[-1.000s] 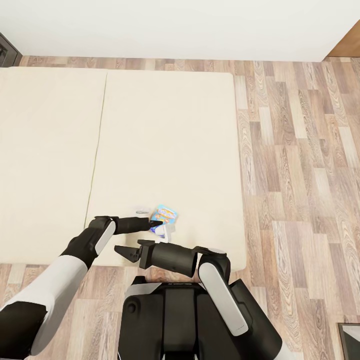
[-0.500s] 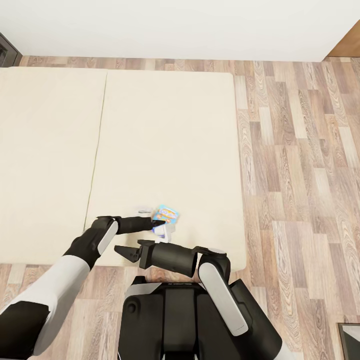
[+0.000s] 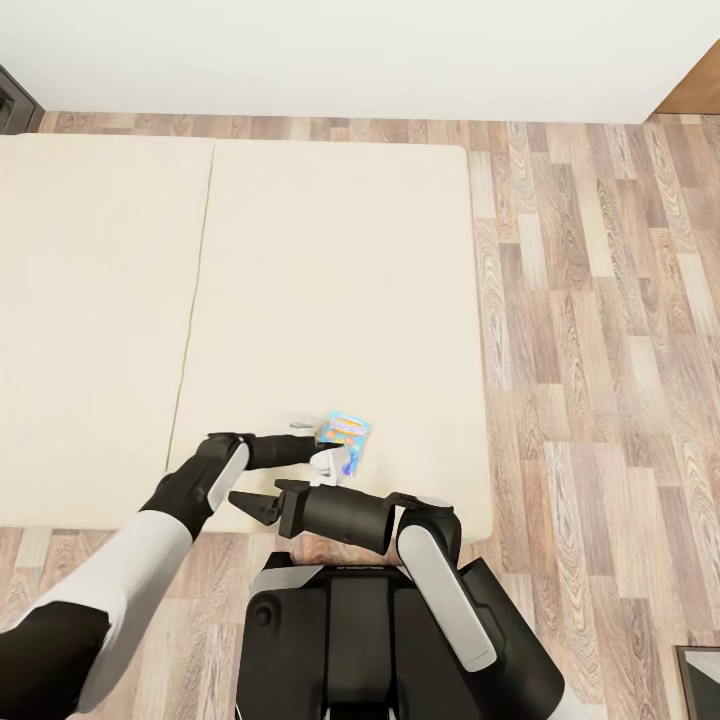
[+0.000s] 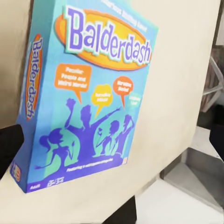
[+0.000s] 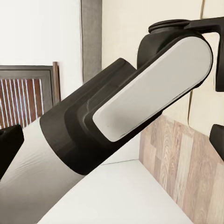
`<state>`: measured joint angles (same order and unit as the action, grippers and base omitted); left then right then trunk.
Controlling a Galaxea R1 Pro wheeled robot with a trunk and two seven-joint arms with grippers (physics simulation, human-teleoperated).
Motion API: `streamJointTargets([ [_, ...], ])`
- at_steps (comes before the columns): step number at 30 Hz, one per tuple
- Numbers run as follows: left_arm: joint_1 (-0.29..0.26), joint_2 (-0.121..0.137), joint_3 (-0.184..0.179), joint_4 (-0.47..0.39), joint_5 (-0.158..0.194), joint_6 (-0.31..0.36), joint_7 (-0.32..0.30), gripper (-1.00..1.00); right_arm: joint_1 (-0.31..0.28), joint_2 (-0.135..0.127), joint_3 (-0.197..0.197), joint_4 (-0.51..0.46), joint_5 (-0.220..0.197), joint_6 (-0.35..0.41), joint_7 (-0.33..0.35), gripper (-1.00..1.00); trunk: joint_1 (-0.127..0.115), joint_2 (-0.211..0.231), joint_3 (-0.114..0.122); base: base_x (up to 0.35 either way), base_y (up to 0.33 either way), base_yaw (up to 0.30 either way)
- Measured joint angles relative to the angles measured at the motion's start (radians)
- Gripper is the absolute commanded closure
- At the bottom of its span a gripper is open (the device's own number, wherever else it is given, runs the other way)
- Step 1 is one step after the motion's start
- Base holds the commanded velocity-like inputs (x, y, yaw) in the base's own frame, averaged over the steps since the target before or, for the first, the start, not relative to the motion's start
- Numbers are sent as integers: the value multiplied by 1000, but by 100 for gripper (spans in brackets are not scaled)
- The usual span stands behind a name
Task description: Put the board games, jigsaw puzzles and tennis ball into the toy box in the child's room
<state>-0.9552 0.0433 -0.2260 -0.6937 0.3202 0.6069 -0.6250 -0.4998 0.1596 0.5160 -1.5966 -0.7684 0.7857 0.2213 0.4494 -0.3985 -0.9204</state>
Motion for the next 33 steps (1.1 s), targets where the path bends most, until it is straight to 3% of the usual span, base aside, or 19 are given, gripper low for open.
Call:
streamJointTargets([
  [7, 0, -4, -33, 0, 2, -11, -22, -100, 0, -1, -1, 0, 0, 0, 0, -100, 0, 0, 0, 0, 0, 0],
  [14, 0, -17, -36, 0, 1, -14, -57, -100, 0, 0, -1, 0, 1, 0, 0, -100, 0, 0, 0, 0, 0, 0],
  [33, 0, -13, -36, 0, 1, -16, -66, -100, 0, -1, -1, 0, 0, 0, 0, -100, 0, 0, 0, 0, 0, 0],
])
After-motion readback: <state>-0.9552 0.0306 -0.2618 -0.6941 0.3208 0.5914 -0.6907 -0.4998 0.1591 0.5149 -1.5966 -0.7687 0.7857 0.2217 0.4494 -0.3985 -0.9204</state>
